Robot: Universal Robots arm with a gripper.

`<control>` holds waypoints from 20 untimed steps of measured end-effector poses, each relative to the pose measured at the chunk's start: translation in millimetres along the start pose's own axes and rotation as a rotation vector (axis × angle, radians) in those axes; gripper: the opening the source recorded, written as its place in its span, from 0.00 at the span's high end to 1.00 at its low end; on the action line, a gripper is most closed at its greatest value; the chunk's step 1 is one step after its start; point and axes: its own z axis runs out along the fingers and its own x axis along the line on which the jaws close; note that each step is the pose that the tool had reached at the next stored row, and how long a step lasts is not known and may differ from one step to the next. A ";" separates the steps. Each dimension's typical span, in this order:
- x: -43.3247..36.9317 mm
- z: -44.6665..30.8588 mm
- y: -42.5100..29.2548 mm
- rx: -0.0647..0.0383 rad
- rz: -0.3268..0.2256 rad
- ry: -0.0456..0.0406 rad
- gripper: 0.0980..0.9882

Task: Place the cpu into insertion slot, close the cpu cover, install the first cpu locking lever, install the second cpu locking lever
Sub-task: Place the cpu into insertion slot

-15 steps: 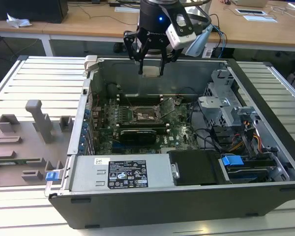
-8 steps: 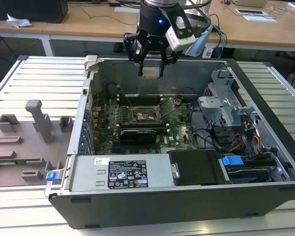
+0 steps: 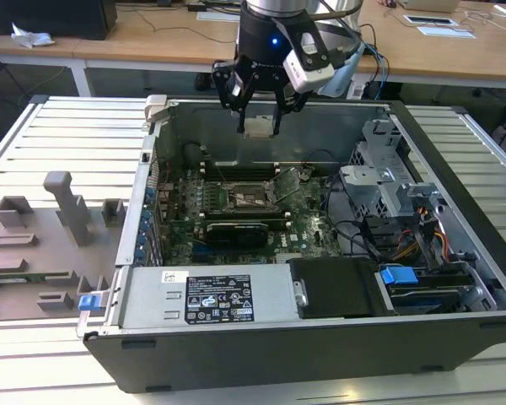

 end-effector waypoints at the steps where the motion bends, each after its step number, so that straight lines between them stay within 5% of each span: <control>1: 0.0 0.7 -0.1 0.000 0.000 0.0000 0.50; 20: -0.2 8.6 -0.8 0.000 0.000 0.0000 0.50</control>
